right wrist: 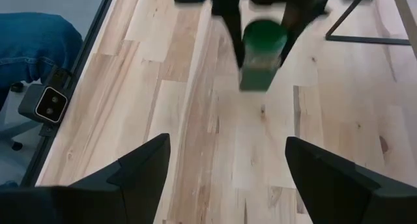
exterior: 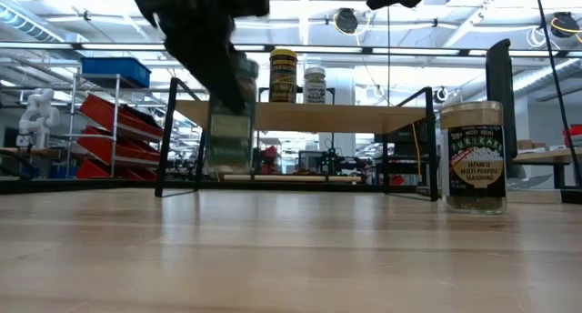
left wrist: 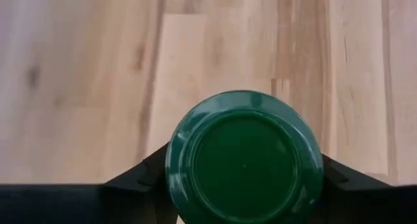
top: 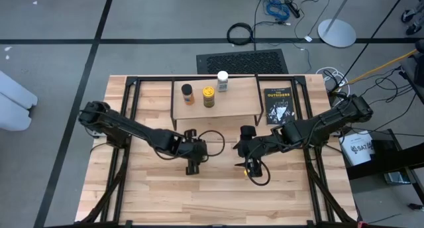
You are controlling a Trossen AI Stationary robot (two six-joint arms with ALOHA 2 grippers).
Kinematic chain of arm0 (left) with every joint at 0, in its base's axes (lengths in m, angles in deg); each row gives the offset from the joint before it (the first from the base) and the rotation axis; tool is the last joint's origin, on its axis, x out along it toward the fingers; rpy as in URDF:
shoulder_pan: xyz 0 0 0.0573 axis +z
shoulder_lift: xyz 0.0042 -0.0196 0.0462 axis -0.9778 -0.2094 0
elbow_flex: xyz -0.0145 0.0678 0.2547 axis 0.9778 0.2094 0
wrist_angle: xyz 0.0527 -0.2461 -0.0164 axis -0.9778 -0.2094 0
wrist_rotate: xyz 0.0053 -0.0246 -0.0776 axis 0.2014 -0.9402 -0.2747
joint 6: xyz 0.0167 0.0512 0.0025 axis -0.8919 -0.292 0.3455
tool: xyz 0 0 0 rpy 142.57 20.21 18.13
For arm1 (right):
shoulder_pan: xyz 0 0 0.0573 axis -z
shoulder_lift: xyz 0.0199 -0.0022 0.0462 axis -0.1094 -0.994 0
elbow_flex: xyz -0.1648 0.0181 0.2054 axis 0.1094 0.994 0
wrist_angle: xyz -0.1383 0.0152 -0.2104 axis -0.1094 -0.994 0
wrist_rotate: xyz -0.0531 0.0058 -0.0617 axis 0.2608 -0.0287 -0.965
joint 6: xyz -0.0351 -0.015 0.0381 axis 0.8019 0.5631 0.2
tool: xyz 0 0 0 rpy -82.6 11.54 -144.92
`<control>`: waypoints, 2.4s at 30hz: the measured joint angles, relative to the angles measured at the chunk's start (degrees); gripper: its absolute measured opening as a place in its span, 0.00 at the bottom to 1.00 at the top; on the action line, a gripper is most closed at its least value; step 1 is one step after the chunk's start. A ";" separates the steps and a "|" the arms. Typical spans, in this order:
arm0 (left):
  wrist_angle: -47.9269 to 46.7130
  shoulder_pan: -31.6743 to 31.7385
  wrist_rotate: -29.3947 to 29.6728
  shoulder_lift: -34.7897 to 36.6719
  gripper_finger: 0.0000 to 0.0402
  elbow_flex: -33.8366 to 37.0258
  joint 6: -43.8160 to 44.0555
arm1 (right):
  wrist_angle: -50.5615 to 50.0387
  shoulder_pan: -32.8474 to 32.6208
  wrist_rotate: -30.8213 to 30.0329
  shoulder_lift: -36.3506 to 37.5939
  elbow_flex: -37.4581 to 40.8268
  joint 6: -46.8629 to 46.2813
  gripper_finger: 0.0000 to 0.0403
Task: Shelf spices
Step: Remove the green seasoning bottle from the shelf, then remove the orange seasoning bottle from the shelf
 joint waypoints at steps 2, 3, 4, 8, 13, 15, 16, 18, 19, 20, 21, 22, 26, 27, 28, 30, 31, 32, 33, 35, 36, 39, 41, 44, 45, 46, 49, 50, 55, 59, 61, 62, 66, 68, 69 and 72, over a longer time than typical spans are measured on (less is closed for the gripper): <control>-3.20 -0.01 1.33 2.03 0.52 0.00 0.00 | -0.04 0.00 0.01 0.00 0.00 -0.19 0.72; -4.58 -0.01 2.05 2.91 0.52 0.00 0.03 | -0.04 0.00 -0.02 0.00 0.00 -0.23 0.72; -5.84 0.01 2.97 3.53 0.52 0.00 0.03 | -0.04 0.00 0.01 0.00 0.00 -0.25 0.72; -12.33 0.08 4.84 5.58 0.52 0.00 1.10 | -0.40 -0.01 0.01 0.00 0.00 -0.84 0.72; -13.48 -1.19 4.99 7.63 0.52 0.89 3.01 | -1.83 -0.39 0.17 0.00 0.00 -2.33 0.72; -11.55 -1.92 5.01 9.34 0.52 3.76 4.43 | -2.57 -0.57 0.18 0.00 0.00 -3.22 0.72; -10.28 -2.19 5.01 10.37 0.52 5.73 5.67 | -2.89 -0.63 0.18 0.00 0.00 -3.41 0.72; -5.99 -2.95 5.06 12.58 0.52 10.35 8.31 | -2.99 -1.11 0.23 0.00 0.00 -4.21 0.72; -3.71 -3.37 5.09 13.67 0.52 12.53 9.21 | -3.00 -1.27 0.22 0.00 0.00 -4.37 0.72; -1.27 -3.69 5.21 14.94 0.53 14.65 10.12 | -3.00 -1.46 0.20 0.00 0.00 -4.39 0.72; 1.03 -3.86 5.43 16.09 0.53 16.35 10.41 | -2.97 -1.63 0.20 0.00 0.00 -4.39 0.72; 3.56 -3.91 5.54 17.10 0.53 17.75 10.47 | -2.89 -1.74 0.17 0.00 0.00 -4.36 0.72; 6.86 -3.05 5.95 19.63 0.53 21.30 9.63 | -1.88 -1.71 0.14 0.00 0.02 -4.33 0.72; 7.01 -2.64 5.97 19.76 0.53 21.62 9.07 | -1.88 -1.70 0.10 0.00 0.02 -4.33 0.72; 7.08 -2.24 5.94 19.75 0.53 21.70 8.84 | -1.79 -1.70 0.04 0.00 0.02 -4.32 0.72; 7.63 -1.56 5.76 19.44 0.53 21.70 7.67 | -1.59 -1.70 -0.04 0.00 0.02 -4.17 0.72; 8.00 -1.35 5.48 19.13 0.53 21.70 7.10 | -1.59 -1.70 -0.04 0.00 0.02 -4.07 0.72; 8.07 -1.23 5.00 18.73 0.53 21.70 6.45 | -1.52 -1.70 -0.04 0.00 0.02 -3.84 0.72; 7.81 -1.06 4.65 18.31 0.53 21.70 5.83 | -1.24 -1.57 -0.04 0.00 0.02 -3.52 0.72; 7.57 -0.77 4.00 17.50 0.53 21.70 5.06 | -0.26 -1.55 -0.02 0.00 0.02 -3.11 0.72; 7.63 -0.62 3.96 17.01 0.53 21.70 4.53 | -0.03 -1.53 -0.02 0.00 0.02 -2.97 0.72; 7.79 -0.10 3.97 15.22 0.53 21.70 4.30 | 0.89 -1.30 -0.03 0.00 0.02 -2.07 0.72; 8.15 0.12 3.95 14.28 0.53 21.70 4.34 | 0.94 -1.29 -0.04 0.00 0.02 -1.93 0.72; 8.05 0.14 3.96 13.07 0.53 21.70 4.27 | 0.92 -1.29 -0.02 0.00 0.02 -1.91 0.72; 8.06 0.14 3.96 12.81 0.53 21.70 4.30 | 0.93 -1.29 -0.02 0.00 0.02 -1.91 0.72; 8.06 0.14 3.99 12.60 0.53 21.70 4.36 | 0.94 -1.29 -0.02 0.00 0.02 -1.91 0.72; 8.08 0.11 4.32 12.49 0.53 21.70 4.80 | 0.92 -1.29 -0.02 0.00 0.02 -1.91 0.72; 8.11 0.10 4.35 12.49 0.54 21.70 4.89 | 0.92 -1.29 -0.01 0.00 0.02 -1.91 0.72; 8.14 0.10 4.49 12.52 0.65 21.68 4.47 | 0.90 -1.29 -0.02 0.00 0.02 -1.91 0.72; 8.11 0.10 4.99 12.52 0.76 21.68 4.45 | 0.88 -1.29 0.01 0.00 0.02 -1.91 0.72; 8.13 0.10 5.35 12.52 0.80 21.68 4.47 | 0.85 -1.29 0.01 0.00 0.02 -1.91 0.72; 8.17 0.10 5.35 12.53 0.82 21.68 4.47 | 0.83 -1.29 0.01 0.00 0.02 -1.91 0.72; 8.03 -0.02 5.35 13.90 0.86 20.72 4.45 | 0.83 -1.29 0.01 0.00 0.02 -1.91 0.72; 7.66 -0.21 5.35 15.21 0.87 20.15 4.40 | 0.83 -1.29 0.01 0.00 0.02 -1.91 0.72; 7.56 -0.30 5.35 15.84 0.88 19.77 4.28 | 0.81 -1.29 0.01 0.00 0.02 -1.91 0.72; 5.79 -0.43 5.36 17.98 0.88 18.49 4.23 | 0.81 -1.29 0.02 0.00 0.02 -1.91 0.72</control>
